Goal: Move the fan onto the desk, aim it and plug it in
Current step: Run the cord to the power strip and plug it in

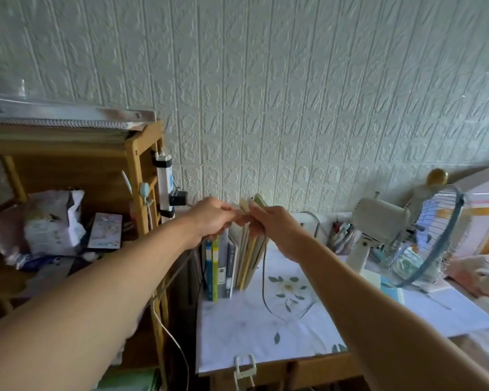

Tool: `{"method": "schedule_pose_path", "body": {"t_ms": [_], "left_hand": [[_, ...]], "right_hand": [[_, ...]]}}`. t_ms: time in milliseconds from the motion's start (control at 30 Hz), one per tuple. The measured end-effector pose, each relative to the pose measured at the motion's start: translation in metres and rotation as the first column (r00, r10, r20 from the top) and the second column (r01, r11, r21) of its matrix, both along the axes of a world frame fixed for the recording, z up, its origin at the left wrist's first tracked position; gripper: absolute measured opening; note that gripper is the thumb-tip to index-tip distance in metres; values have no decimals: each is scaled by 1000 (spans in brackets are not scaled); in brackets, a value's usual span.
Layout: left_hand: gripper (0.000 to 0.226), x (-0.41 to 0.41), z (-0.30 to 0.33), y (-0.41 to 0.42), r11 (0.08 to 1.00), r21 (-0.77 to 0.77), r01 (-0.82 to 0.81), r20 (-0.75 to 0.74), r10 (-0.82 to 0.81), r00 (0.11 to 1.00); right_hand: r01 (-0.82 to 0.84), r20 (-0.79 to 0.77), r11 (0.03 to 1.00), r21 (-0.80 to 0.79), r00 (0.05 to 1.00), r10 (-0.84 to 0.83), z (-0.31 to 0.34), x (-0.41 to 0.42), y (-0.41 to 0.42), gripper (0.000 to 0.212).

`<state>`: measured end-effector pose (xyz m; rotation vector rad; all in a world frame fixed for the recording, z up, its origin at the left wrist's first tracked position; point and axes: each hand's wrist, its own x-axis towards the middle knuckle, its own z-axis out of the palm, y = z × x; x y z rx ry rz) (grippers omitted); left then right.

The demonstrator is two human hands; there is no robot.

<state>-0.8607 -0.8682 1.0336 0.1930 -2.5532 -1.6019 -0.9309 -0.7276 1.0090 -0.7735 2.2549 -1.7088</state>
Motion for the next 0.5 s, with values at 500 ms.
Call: {"method": "schedule_pose_path", "body": {"t_ms": [500], "left_hand": [[18,-11,4,-35,912,-407,39,131,16,991]], "right_hand": [[728,197,679,-96,682,-704,-13,-71,84,36]]}}
